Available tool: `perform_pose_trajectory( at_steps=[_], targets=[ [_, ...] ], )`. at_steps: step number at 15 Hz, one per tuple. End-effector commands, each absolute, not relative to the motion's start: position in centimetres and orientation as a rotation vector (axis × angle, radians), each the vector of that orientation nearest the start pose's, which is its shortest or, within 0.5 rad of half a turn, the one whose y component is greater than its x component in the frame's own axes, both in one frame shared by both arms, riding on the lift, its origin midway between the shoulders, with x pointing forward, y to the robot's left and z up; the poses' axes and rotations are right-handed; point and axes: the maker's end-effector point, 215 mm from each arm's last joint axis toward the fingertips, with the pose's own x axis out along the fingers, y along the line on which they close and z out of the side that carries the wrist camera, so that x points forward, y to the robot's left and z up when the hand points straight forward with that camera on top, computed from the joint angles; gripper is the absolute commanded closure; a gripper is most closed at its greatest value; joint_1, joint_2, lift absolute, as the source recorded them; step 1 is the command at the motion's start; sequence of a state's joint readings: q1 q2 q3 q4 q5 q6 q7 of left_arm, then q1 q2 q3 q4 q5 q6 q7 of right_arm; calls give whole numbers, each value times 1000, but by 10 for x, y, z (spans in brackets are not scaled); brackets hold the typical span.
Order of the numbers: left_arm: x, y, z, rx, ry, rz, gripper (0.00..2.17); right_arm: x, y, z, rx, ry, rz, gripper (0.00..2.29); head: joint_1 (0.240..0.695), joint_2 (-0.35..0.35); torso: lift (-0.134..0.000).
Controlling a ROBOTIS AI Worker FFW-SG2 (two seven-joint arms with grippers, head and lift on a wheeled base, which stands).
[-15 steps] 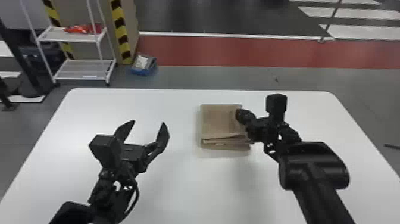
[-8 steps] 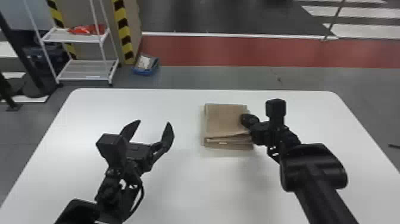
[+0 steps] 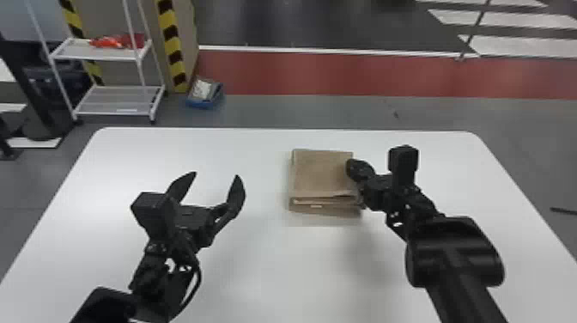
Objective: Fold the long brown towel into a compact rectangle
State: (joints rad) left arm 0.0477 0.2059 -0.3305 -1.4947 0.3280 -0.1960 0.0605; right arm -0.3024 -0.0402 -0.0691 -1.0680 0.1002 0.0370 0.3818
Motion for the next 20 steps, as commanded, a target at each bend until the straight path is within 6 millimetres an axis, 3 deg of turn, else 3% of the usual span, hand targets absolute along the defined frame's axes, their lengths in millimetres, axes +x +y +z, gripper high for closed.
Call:
perform_pose_trajectory(
  at_steps=[1,2,5,6,8,13,17,20],
  targets=[
    [550,138,-383,-144,14,-221,80,628,-197,-407,-28,175,340,2199,695,-65,-95],
    [550,138,-382,-148,9,-220,80,614,-188,-407,-23,178,369,2199,695,-64,-95],
    [550,140,-381,-150,7,-218,80,570,-151,-439,-4,287,493,2199,695,-43,-95],
    [550,140,-383,-149,12,-218,80,560,-139,-450,-7,324,534,2199,695,-35,-95],
    [549,138,-383,-150,10,-219,80,556,-134,-468,-38,384,546,2199,695,-3,-95],
    [548,143,-384,-149,12,-213,80,547,-164,-500,-44,511,484,2199,695,-3,-95],
    [547,141,-384,-151,13,-215,80,548,-193,-493,-29,497,429,2199,695,-32,-94],
    [547,143,-385,-151,13,-212,80,547,-200,-477,-12,463,430,2199,695,-51,-94]
  ],
)
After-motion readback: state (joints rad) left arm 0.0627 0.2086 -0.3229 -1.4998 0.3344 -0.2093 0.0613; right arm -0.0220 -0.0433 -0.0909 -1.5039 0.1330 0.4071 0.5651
